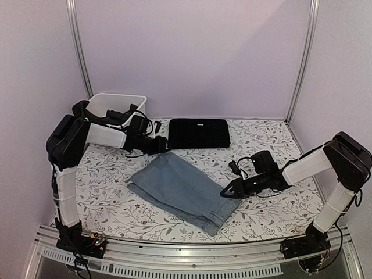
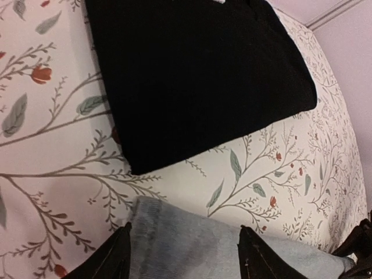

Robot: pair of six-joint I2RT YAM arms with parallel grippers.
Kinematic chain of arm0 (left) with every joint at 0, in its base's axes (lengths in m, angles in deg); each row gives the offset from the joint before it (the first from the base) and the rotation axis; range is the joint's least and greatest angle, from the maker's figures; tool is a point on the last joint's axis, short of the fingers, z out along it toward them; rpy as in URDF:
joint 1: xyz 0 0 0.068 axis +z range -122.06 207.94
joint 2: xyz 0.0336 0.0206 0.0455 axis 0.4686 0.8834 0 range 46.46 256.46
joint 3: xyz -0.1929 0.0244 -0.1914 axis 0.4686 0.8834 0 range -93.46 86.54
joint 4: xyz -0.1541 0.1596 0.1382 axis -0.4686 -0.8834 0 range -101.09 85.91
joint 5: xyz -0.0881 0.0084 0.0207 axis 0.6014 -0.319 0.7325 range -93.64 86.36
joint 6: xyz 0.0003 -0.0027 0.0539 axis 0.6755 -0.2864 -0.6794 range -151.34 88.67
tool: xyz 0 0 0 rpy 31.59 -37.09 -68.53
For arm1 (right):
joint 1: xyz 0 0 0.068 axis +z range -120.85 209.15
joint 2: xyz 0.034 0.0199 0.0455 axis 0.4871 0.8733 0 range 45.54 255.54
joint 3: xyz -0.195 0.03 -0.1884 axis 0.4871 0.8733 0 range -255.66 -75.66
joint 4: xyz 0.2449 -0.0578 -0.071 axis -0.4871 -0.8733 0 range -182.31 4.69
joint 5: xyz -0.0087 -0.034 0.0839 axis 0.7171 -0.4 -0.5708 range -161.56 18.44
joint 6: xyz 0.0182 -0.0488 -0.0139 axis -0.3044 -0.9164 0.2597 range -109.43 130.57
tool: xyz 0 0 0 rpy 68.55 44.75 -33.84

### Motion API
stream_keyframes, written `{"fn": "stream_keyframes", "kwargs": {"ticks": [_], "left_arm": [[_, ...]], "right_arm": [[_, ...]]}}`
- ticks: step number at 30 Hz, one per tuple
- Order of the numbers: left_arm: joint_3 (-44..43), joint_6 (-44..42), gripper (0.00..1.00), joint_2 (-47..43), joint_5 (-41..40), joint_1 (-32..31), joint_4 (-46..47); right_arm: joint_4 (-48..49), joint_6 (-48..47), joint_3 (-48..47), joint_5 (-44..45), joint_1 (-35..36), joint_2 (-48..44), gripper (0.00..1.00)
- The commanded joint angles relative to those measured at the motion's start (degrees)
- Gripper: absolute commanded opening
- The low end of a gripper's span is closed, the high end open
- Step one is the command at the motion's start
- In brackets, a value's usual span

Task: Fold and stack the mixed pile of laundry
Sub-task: Rotate the rectangle-folded skirt at the center of the board.

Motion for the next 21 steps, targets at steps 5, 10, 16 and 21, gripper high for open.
{"fn": "stream_keyframes", "kwargs": {"ticks": [5, 10, 16, 21], "left_arm": [[4.0, -6.6, 0.65, -15.3, -2.0, -1.9, -7.0], [15.8, -3.2, 0.65, -25.3, -6.8, -9.6, -8.3], [30.6, 5.6, 0.63, -28.1, -4.6, -11.2, 0.8], [31.6, 4.7, 0.62, -22.0, -5.8, -8.7, 2.4]], "right_arm": [[-17.9, -3.1, -4.5, 2.4, 3.5, -14.6, 0.57], [-24.9, -8.0, -10.2, 4.2, 4.3, -18.4, 0.54], [-19.6, -8.7, -9.0, -2.6, 6.9, -11.7, 0.47], [-11.4, -6.1, -4.1, -4.9, 8.0, -3.3, 0.44]]}}
